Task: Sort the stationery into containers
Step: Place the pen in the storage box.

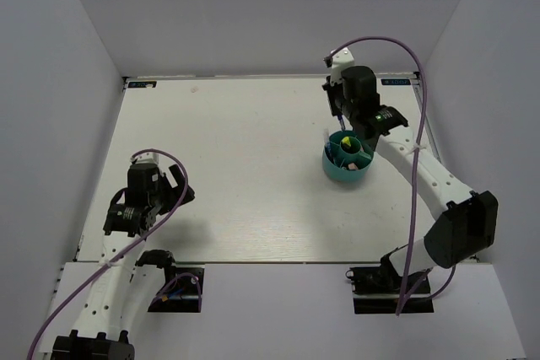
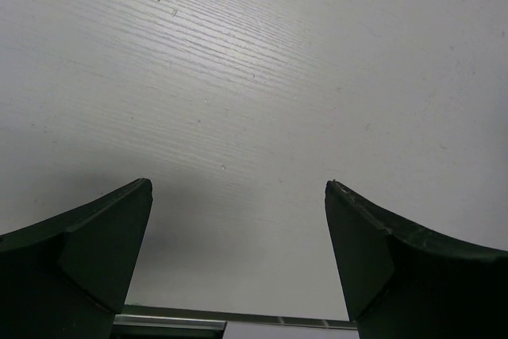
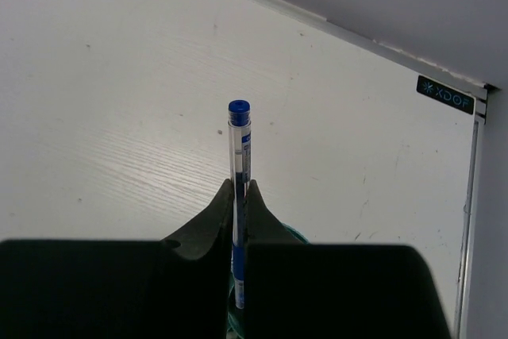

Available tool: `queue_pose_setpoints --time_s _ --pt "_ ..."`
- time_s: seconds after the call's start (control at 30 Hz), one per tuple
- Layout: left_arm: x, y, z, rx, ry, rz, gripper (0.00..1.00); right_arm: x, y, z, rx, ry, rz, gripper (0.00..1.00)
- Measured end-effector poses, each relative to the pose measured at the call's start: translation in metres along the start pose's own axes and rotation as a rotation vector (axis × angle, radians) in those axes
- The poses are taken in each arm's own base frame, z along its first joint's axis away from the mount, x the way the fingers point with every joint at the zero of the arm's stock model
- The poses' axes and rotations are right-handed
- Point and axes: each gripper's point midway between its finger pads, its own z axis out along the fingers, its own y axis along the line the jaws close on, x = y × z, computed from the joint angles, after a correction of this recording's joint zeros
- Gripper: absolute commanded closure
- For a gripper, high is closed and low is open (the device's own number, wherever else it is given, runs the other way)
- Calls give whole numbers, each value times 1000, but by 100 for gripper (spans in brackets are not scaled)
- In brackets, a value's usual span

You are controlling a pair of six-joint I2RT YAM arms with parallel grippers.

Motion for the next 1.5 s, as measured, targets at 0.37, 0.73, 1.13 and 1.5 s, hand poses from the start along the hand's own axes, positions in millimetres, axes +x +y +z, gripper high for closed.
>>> queue_pose_setpoints --time_s 0.37,0.73,1.13,1.5 --pt "2 3 3 -20 15 4 0 49 -22 56 -34 28 111 100" --pt "3 5 5 -29 24 10 0 60 -21 74 -119 -23 228 100" --pt "4 5 6 -33 32 12 0 125 -8 75 -169 -1 250 100" --pt "4 5 6 -33 32 12 0 125 -9 54 -206 -62 255 71"
